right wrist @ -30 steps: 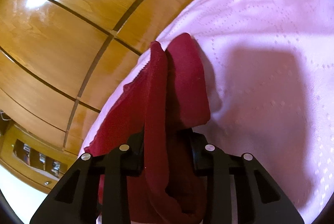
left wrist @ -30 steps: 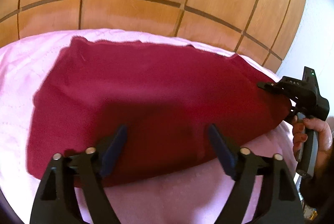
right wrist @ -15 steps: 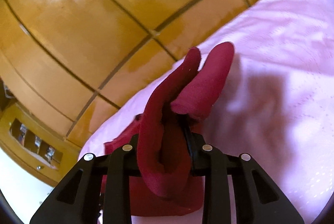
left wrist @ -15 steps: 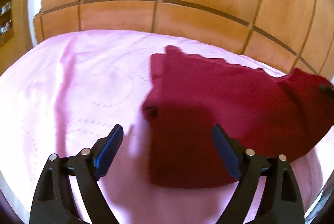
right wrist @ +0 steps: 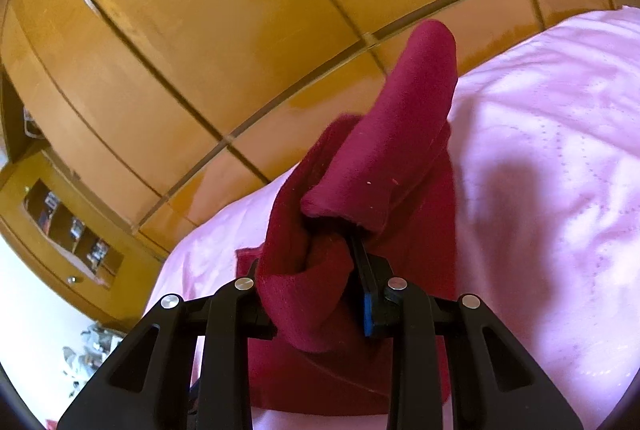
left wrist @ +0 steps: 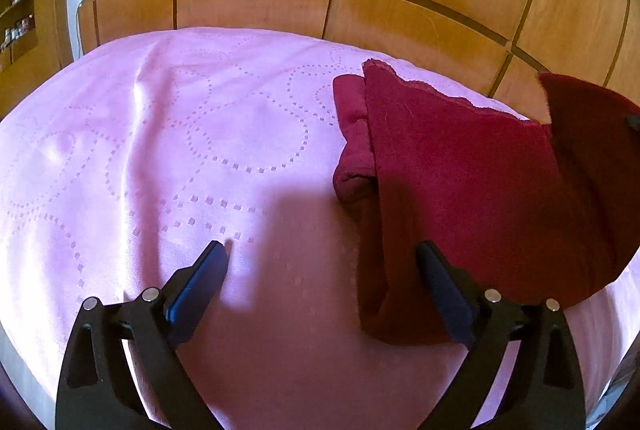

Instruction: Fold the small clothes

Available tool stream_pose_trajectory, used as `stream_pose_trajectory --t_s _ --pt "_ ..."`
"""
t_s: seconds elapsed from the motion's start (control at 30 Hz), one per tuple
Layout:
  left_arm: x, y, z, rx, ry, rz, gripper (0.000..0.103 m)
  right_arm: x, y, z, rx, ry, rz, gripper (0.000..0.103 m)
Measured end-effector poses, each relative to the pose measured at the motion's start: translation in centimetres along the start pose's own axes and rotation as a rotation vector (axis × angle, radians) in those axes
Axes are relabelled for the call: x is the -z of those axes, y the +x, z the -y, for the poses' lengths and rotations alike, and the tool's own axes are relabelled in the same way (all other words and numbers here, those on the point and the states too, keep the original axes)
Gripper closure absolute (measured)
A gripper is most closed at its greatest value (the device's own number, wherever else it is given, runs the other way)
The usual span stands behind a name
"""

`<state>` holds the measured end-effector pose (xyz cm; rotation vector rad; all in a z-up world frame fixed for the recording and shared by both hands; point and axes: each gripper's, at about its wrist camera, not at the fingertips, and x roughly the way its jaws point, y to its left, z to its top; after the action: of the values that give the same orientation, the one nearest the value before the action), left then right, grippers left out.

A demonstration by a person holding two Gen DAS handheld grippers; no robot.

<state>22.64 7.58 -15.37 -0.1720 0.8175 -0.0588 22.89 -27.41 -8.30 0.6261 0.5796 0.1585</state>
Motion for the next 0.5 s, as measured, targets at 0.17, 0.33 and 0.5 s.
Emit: stream_pose_trajectory --t_s 0.17,0.33,0.5 --pt "0.2 -0.1 0.0 0.008 0.008 0.004 0.006 1.0 2.3 -2.7 -0.029 -0.053 -0.045 0.075" --pt "0.4 -0.2 0.0 0.013 0.011 0.007 0.005 2.6 5.2 -5.6 -0.067 -0.108 -0.11 0.075" --pt "0.6 -0.2 0.2 0.012 0.013 0.009 0.004 4.7 7.4 -7.7 -0.1 -0.162 -0.176 0.075"
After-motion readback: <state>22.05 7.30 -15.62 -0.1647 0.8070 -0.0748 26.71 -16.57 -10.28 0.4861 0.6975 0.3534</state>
